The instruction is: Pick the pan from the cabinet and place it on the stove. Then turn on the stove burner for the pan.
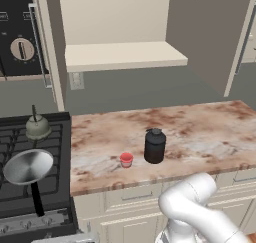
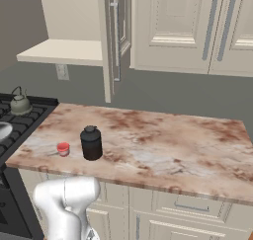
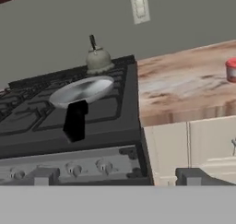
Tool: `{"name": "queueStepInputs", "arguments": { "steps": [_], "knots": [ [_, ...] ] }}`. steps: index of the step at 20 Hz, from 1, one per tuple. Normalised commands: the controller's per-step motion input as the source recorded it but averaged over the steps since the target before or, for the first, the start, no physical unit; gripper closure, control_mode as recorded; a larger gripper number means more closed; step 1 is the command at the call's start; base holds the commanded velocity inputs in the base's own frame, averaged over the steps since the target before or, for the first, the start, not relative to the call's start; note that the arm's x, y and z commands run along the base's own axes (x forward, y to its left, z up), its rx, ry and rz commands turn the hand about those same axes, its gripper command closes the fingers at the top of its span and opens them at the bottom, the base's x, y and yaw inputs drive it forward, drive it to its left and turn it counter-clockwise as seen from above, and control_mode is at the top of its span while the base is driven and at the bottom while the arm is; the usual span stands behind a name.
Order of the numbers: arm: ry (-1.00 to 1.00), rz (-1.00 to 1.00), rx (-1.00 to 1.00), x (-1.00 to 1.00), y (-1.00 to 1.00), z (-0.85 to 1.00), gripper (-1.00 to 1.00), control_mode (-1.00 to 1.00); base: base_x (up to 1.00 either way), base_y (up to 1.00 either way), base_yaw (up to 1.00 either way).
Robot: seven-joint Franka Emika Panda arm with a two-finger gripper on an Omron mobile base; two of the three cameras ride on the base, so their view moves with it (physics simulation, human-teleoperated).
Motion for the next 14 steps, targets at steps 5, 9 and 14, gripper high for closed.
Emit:
{"name": "queueStepInputs", "arguments": {
  "steps": [5,9,14],
  "knots": [
    [-0.08,0.0,0.16,0.22,0.06,-0.14,-1.0,-1.0,0.0,0.0,0.0],
    [0.0,0.0,0.08,0.09,0.29,-0.3,-1.0,-1.0,0.0,0.0,0.0],
    [0.0,0.0,0.01,0.07,0.31,-0.28,-1.0,-1.0,0.0,0.0,0.0]
  ]
}}
